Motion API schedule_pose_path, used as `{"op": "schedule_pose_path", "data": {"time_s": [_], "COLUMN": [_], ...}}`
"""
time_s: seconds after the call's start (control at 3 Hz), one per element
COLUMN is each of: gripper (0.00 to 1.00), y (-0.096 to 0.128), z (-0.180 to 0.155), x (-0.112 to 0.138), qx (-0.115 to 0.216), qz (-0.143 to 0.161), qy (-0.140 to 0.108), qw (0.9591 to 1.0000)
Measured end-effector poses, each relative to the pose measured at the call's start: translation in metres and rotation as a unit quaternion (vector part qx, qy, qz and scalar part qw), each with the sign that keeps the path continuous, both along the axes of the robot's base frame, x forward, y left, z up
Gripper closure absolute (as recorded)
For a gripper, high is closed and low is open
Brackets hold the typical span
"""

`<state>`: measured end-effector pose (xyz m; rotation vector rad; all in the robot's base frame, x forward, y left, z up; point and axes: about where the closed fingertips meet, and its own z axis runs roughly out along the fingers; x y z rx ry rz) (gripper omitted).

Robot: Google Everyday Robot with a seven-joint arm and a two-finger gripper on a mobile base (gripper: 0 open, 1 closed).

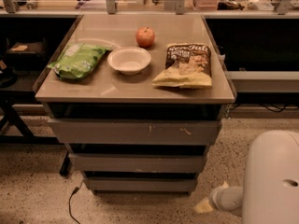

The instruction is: Close bottom drawer

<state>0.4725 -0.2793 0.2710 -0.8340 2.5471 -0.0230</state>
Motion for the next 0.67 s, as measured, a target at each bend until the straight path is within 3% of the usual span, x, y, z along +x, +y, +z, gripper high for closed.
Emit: {"op": "schedule_pose_path", "data": {"time_s": [0.33, 0.67], "gripper": [0.0, 0.0], "y": [-0.018, -0.088], "z": [-0.007, -0.022], "x": [-0.016, -0.097], "qx": [0.003, -0.014], "qz": [-0.018, -0.113], "qy": [0.038, 0.13], "qw": [0.9991, 0.985]}}
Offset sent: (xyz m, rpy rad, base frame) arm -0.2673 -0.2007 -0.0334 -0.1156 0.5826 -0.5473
